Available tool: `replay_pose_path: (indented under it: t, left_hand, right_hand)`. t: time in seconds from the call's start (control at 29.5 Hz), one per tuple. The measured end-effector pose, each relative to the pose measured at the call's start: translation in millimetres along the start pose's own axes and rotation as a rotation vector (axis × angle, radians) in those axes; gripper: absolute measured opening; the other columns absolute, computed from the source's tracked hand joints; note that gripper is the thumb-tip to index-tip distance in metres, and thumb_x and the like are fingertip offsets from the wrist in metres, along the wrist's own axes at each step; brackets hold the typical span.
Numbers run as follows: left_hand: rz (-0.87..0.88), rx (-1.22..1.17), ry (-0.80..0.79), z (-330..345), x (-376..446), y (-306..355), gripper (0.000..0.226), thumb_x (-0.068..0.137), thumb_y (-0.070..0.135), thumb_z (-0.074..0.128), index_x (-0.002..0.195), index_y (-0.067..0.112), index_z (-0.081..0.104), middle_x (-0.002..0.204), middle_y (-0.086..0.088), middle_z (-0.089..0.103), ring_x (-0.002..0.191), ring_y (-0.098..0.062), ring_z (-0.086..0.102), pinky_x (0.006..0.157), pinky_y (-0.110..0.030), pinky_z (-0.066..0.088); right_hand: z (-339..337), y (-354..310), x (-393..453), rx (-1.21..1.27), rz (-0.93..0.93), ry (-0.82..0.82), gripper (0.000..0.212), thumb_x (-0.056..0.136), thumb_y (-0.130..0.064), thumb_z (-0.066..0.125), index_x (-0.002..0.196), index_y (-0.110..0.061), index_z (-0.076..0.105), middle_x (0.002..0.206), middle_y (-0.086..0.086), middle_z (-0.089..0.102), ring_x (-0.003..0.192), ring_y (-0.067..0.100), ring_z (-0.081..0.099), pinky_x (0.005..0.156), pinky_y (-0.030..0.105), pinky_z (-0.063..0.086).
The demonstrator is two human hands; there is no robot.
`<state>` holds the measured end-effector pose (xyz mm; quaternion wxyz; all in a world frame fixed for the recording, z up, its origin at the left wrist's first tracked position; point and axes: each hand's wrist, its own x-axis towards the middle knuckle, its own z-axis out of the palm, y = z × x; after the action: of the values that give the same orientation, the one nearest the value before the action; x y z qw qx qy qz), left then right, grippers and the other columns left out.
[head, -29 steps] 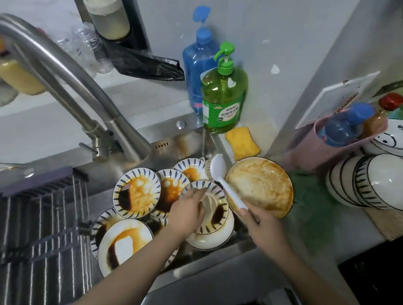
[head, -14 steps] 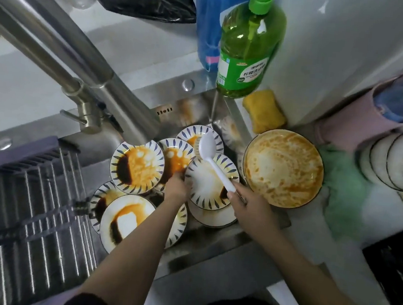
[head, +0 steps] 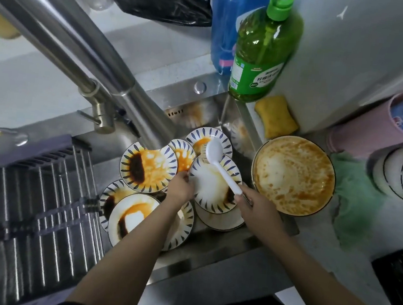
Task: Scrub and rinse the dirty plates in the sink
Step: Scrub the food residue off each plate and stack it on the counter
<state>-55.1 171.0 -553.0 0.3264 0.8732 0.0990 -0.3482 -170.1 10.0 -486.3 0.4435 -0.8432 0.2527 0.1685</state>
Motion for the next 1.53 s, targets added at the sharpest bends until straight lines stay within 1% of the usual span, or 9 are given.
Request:
replay_pose_path:
  t: [0.17,0.34,0.48,0.71,0.95,1.12,1.26,1.46,1.53]
  left_hand:
    - [0.07,0.11,0.158,-45,-32,-8,0.028,0.098,0.024,0.044,0.121,0.007,0.047,0.106,-0.017,0.065,0.096,-0.036,0.06,0.07,-0.031,0.038]
    - [0.111,0.053,0.293,-87,-63,-25,0.03,0.1,0.025,0.036,0.124,0.009,0.045,0.101,-0.015,0.065,0.092,-0.036,0.062,0.075,-0.038,0.048]
    - [0.207,0.084,0.441,-102,-84,-29,0.033,0.102,0.027,0.035,0.124,0.005,0.046,0.111,-0.02,0.058,0.1,-0.039,0.057,0.074,-0.038,0.04]
    - [0.292,0.203,0.51,-127,-117,-37,0.024,0.099,0.017,0.031,0.117,0.005,0.042,0.106,-0.018,0.047,0.077,-0.035,0.05,0.066,-0.036,0.037]
    - [0.287,-0.154,0.567,-136,-109,-61,0.029,0.104,0.027,0.029,0.104,0.006,0.049,0.089,-0.01,0.055,0.088,-0.034,0.057,0.063,-0.031,0.031]
    - [0.063,-0.526,0.52,-135,-113,-74,0.042,0.105,0.031,0.028,0.128,0.005,0.05,0.122,-0.014,0.057,0.118,-0.032,0.052,0.091,-0.035,0.039]
    - [0.038,-0.654,0.43,-130,-110,-95,0.049,0.103,0.044,0.026,0.133,0.014,0.051,0.128,-0.002,0.056,0.119,-0.026,0.052,0.105,-0.041,0.04]
    - [0.029,-0.861,0.308,-113,-117,-87,0.042,0.104,0.046,0.025,0.101,0.021,0.059,0.103,-0.008,0.062,0.088,-0.018,0.058,0.078,-0.032,0.05]
    - [-0.002,-0.963,0.289,-117,-115,-94,0.045,0.102,0.049,0.027,0.111,0.021,0.06,0.11,-0.012,0.065,0.099,-0.025,0.063,0.086,-0.042,0.054]
  right_hand:
    - [1,-16,-12,-0.01,-0.045,0.023,0.028,0.097,-0.031,0.047,0.121,-0.025,0.06,0.076,-0.003,0.061,0.072,0.02,0.06,0.066,0.038,0.05]
    - [16,-33,-19,-0.032,-0.073,-0.006,0.032,0.096,-0.032,0.05,0.127,-0.026,0.059,0.076,-0.015,0.057,0.075,0.013,0.06,0.055,0.022,0.038]
    - [28,-45,-25,-0.089,-0.137,-0.087,0.03,0.096,-0.033,0.049,0.122,-0.024,0.062,0.071,-0.015,0.051,0.067,0.007,0.051,0.054,0.021,0.038]
    - [43,-73,-41,-0.187,-0.177,-0.171,0.033,0.097,-0.034,0.049,0.128,-0.03,0.058,0.071,-0.016,0.053,0.065,0.01,0.052,0.059,0.03,0.049]
    - [43,-102,-56,-0.421,-0.268,-0.091,0.041,0.1,-0.037,0.041,0.14,-0.033,0.045,0.102,-0.007,0.066,0.082,0.015,0.058,0.059,0.027,0.04]
    - [22,-121,-86,-0.685,-0.442,-0.231,0.037,0.099,-0.035,0.04,0.135,-0.041,0.048,0.08,-0.012,0.058,0.066,0.007,0.053,0.051,0.021,0.036]
    - [-2,-126,-75,-0.89,-0.387,-0.168,0.035,0.099,-0.029,0.034,0.128,-0.036,0.052,0.07,-0.011,0.049,0.06,0.006,0.049,0.052,0.023,0.039]
    - [16,-149,-98,-0.877,-0.556,-0.238,0.035,0.101,-0.03,0.034,0.133,-0.034,0.048,0.094,-0.006,0.064,0.076,0.014,0.058,0.064,0.03,0.048]
    - [0,-146,-94,-0.9,-0.511,-0.299,0.035,0.099,-0.03,0.036,0.129,-0.035,0.052,0.09,-0.008,0.063,0.072,0.009,0.057,0.06,0.025,0.046]
